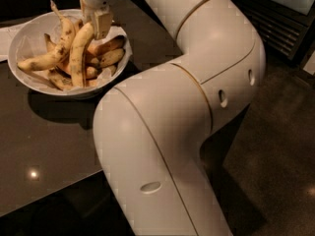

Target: Pick banana from white bowl

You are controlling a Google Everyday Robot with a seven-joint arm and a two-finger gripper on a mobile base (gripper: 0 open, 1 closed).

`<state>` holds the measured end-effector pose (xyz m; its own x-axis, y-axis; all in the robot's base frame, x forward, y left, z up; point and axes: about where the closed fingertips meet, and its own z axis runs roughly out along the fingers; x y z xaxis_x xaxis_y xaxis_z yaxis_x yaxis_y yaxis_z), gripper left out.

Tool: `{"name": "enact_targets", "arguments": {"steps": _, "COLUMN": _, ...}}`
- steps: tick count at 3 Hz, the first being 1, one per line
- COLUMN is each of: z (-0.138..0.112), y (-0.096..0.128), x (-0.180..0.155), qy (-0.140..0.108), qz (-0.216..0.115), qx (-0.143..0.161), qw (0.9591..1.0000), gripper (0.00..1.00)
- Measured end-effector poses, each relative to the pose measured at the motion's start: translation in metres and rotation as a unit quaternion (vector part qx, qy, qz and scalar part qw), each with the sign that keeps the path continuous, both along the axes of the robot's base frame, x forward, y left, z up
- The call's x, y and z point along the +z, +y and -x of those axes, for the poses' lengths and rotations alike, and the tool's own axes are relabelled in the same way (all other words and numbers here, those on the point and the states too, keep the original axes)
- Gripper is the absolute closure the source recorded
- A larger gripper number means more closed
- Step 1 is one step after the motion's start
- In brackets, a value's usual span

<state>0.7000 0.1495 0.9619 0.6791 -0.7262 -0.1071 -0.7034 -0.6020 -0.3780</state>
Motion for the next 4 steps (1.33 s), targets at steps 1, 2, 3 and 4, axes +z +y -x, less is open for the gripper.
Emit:
{"name": "enact_targets", "arguments": {"steps": 1, "z": 0.001, "y": 0.002, "x": 0.018, "qy": -0.012, "qz": -0.022, "qx": -0.004, "qw": 0.9997, "gripper": 1.0}}
{"name": "enact_targets", "arguments": {"steps": 2, "z": 0.014, "y": -0.002, "x": 0.049, "qy": -0.005, "qz": -0.048, "qx": -0.025, "qw": 0.9985, "gripper": 1.0}}
{"name": "enact_targets", "arguments": {"steps": 3, "z": 0.014, "y": -0.002, "x": 0.049, "qy": -0.005, "qz": -0.048, "qx": -0.025, "qw": 0.9985, "gripper": 1.0}}
{"name": "enact_targets", "arguments": {"steps": 4, "z": 0.013, "y": 0.003, "x": 0.055, "qy": -0.013, "qz": -0.059, "qx": -0.022, "qw": 0.9979, "gripper": 1.0}}
